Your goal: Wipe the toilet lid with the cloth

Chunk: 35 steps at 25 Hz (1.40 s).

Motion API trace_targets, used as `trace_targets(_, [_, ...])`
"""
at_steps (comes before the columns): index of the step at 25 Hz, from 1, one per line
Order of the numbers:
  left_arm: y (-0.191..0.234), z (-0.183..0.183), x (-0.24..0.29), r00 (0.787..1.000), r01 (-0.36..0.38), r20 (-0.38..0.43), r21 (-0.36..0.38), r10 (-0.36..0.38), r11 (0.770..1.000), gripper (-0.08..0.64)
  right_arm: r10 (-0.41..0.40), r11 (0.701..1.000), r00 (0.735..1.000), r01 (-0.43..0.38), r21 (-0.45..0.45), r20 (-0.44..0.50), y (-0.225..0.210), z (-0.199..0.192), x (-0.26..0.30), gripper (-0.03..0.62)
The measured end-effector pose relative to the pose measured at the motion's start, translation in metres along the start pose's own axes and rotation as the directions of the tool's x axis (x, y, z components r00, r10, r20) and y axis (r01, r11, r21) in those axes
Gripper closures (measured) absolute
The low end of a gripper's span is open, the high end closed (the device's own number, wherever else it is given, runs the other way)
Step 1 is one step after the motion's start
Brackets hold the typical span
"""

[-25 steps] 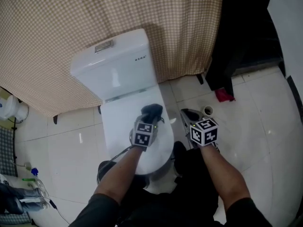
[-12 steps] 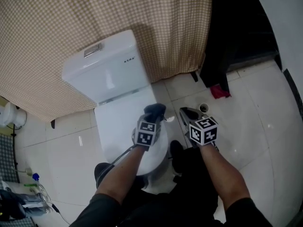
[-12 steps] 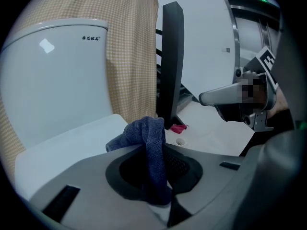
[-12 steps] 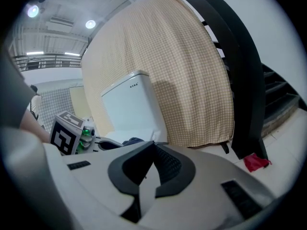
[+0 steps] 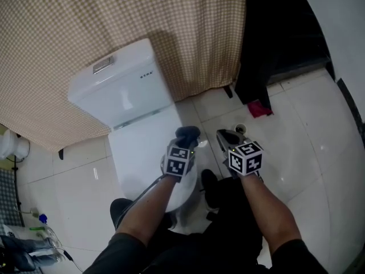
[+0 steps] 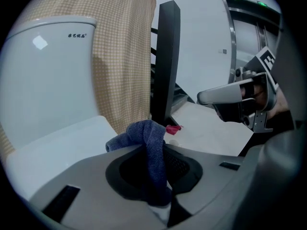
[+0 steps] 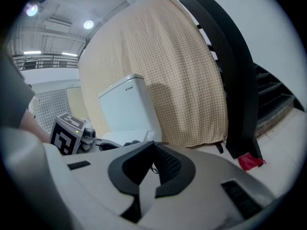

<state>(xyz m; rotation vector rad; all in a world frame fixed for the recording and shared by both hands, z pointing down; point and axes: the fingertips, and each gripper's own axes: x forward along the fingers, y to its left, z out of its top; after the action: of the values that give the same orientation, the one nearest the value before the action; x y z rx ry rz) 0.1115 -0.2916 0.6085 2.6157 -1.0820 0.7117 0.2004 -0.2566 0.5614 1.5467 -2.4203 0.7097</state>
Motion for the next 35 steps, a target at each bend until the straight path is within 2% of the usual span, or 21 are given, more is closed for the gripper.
trace_targets(5, [-0.012, 0.005, 0.001, 1.0, 0.022, 0.018, 0.025, -0.022, 0.999, 0.492, -0.02, 1.0, 1.0, 0.02, 0.01, 0.006, -0.009, 0.001, -0.008, 0.588])
trace_targets(9, [-0.024, 0.019, -0.009, 0.996, 0.032, 0.087, 0.044, -0.036, 0.999, 0.492, -0.017, 1.0, 1.0, 0.017, 0.004, 0.014, -0.01, 0.003, -0.012, 0.588])
trace_targets(14, [-0.028, 0.046, -0.033, 0.98, 0.031, 0.195, 0.015, -0.034, 0.999, 0.492, -0.03, 1.0, 0.999, 0.03, -0.005, 0.033, -0.012, 0.006, -0.017, 0.588])
trace_targets(20, [-0.033, 0.064, -0.057, 0.966, 0.038, 0.256, 0.018, -0.041, 0.999, 0.492, -0.029, 0.999, 0.996, 0.033, -0.041, 0.084, -0.008, 0.017, -0.028, 0.588])
trace_targets(24, [-0.031, 0.075, -0.077, 0.955, 0.02, 0.296, 0.003, -0.02, 1.0, 0.492, -0.038, 0.999, 0.991, 0.041, -0.026, 0.126, -0.013, 0.027, -0.039, 0.588])
trace_targets(28, [-0.024, 0.084, -0.103, 0.94, -0.001, 0.34, -0.032, 0.012, 0.999, 0.492, -0.035, 0.997, 0.991, 0.044, -0.062, 0.13, -0.009, 0.035, -0.048, 0.588])
trace_targets(35, [-0.009, 0.096, -0.148, 0.909, -0.033, 0.413, -0.06, 0.055, 0.998, 0.492, 0.02, 0.998, 0.987, -0.008, -0.07, 0.161, 0.02, 0.057, -0.061, 0.588])
